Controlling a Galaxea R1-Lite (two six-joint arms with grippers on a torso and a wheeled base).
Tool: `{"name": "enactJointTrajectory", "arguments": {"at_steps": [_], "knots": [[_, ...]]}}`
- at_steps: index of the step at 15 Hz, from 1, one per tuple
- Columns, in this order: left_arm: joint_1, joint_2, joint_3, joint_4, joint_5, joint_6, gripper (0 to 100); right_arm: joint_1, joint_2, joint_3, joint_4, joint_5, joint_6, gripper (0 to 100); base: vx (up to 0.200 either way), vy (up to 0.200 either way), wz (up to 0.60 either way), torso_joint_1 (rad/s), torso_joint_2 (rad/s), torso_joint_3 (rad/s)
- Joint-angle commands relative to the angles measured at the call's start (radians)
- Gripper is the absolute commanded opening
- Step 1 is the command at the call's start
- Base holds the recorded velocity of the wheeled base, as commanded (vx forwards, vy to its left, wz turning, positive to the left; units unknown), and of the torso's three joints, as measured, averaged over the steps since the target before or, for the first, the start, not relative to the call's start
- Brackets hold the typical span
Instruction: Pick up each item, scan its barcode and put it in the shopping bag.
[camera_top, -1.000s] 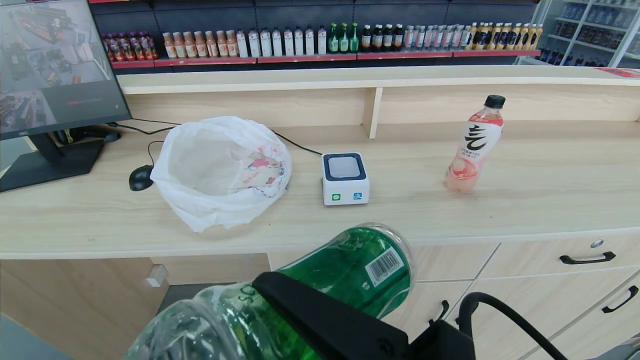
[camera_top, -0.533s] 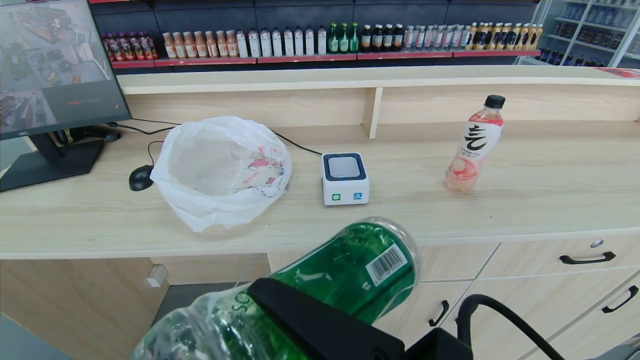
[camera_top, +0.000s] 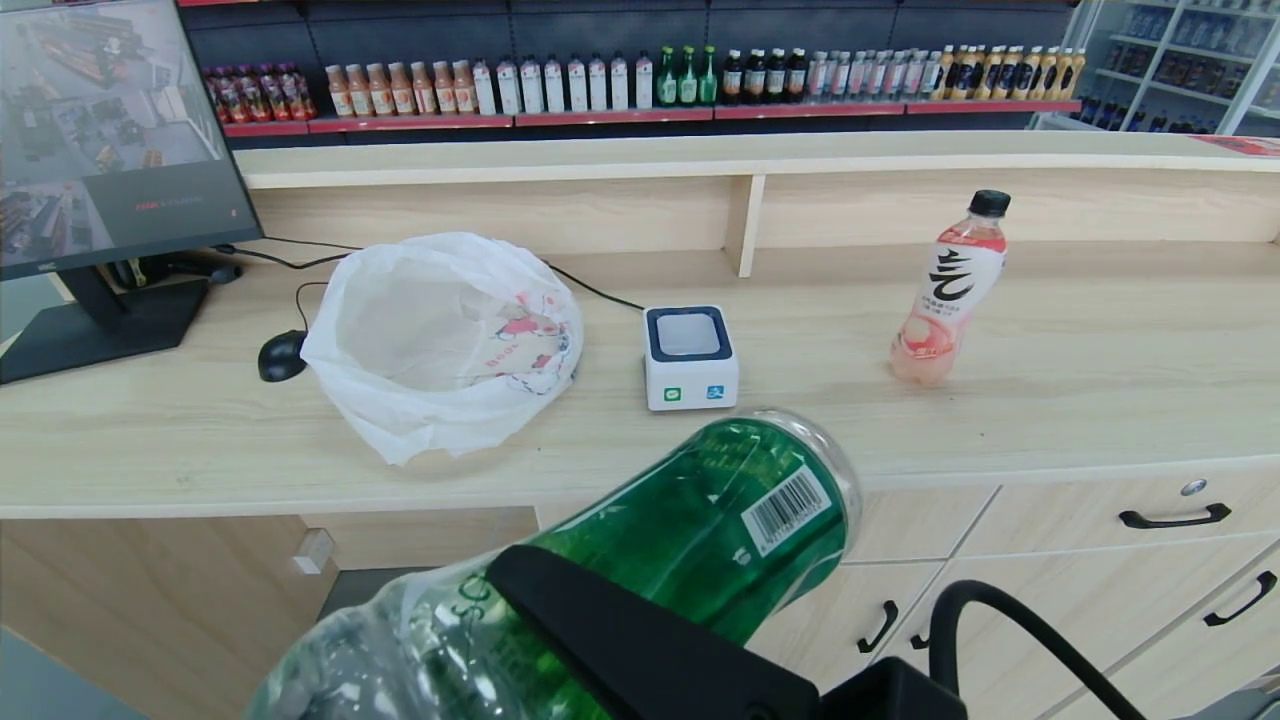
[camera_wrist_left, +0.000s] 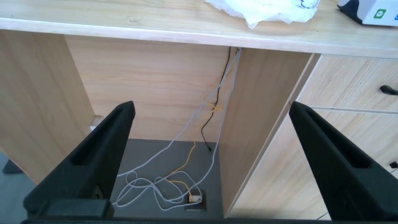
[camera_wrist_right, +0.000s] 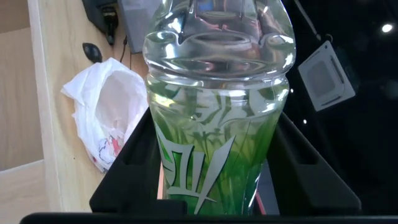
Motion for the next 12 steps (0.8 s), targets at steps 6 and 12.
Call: {"name": "enactJointTrajectory", "arguments": {"at_steps": [6,12], "knots": [[0.0,0.0,0.0,0.0,0.001,0.0,100,0.0,-0.004,-0.005,-0.001,0.0,-0.01,0,0.0,0.0,0.0,0.0,0.0,0.0],[0.0,0.0,0.0,0.0,0.001,0.0,100,0.002,-0.003,-0.006,-0.001,0.0,-0.01,0,0.0,0.0,0.0,0.0,0.0,0.0]]}}
